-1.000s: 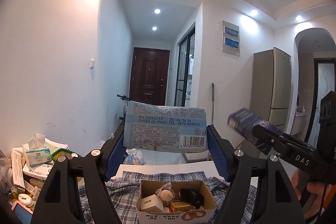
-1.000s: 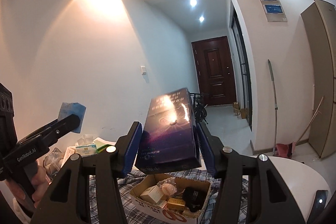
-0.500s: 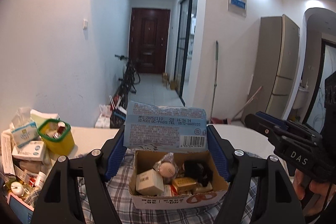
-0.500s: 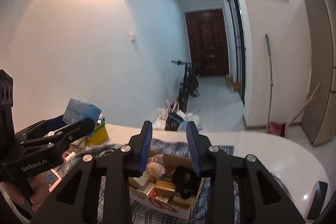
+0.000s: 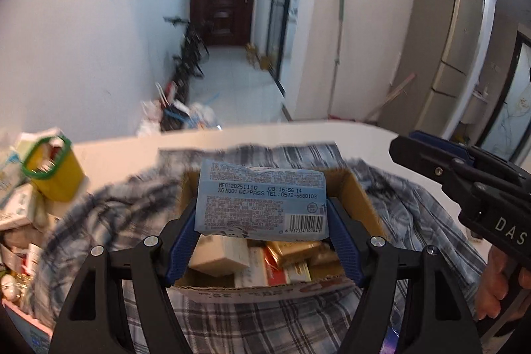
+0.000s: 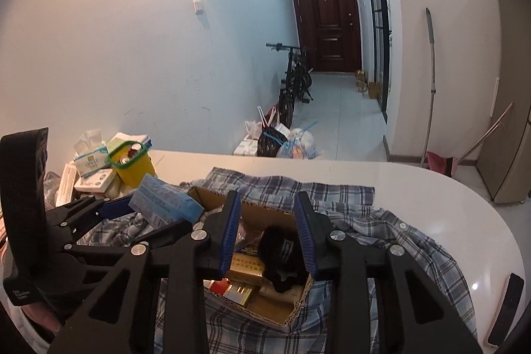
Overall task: Organize objects
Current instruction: 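Lower the blue pack into the box and open the left tool while the right tool opens, then raise the left tool from the box while the right tool moves to the purple box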
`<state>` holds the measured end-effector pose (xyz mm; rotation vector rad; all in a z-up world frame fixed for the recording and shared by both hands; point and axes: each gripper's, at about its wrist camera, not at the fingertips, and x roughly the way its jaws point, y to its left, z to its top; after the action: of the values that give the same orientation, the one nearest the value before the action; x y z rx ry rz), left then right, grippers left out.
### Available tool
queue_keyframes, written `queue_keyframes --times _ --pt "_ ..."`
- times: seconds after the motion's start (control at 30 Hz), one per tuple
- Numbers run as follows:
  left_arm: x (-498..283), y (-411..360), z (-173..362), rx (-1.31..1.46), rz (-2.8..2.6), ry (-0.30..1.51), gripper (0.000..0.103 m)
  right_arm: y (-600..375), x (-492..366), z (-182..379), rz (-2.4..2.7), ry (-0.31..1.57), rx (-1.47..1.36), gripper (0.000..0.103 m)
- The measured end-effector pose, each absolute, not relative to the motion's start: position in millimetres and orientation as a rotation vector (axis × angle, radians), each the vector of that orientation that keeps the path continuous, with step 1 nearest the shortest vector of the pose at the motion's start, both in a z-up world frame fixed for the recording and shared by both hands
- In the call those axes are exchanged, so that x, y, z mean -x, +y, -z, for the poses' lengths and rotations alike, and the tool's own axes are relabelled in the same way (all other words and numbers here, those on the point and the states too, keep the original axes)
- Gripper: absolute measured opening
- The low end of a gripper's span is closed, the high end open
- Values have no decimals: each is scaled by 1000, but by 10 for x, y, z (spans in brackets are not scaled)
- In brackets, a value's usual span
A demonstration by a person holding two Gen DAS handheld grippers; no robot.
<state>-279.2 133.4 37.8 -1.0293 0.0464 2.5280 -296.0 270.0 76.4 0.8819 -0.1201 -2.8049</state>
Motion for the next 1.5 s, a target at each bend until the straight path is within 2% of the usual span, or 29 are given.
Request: queue_keyframes --times 0.27,0.37,0.43,0.47,0.5,0.83,1.13,1.27,1.5 --pt "2951 1320 -161 1150 -2464 -8 74 2696 2925 -697 2811 -113 -897 33" --pt "2922 1349 -183 1123 -2450 -1 82 2699 2910 -721 2816 -123 -886 33" --pt "2906 1358 -218 1105 -2458 3 84 2737 2895 -744 2823 -157 -872 44" --pt "2894 1363 -235 1100 -2467 9 88 2766 2881 -760 2827 -185 -854 57" --pt "2884 1362 -255 1095 -2479 15 89 2803 2860 -785 2833 -212 -832 61" --pt "2754 1237 -508 1001 -2558 -29 89 2919 2738 -959 2891 -271 -745 66" --pt "2247 1062 -1031 636 -2834 -7 89 2895 2601 -1082 2898 -296 -676 73" --pt "2013 940 -1214 449 -2948 -32 103 2878 2506 -1166 2911 -314 -624 85" --pt "1593 805 -1509 228 -2944 -51 103 2824 2285 -1308 2959 -304 -497 100"
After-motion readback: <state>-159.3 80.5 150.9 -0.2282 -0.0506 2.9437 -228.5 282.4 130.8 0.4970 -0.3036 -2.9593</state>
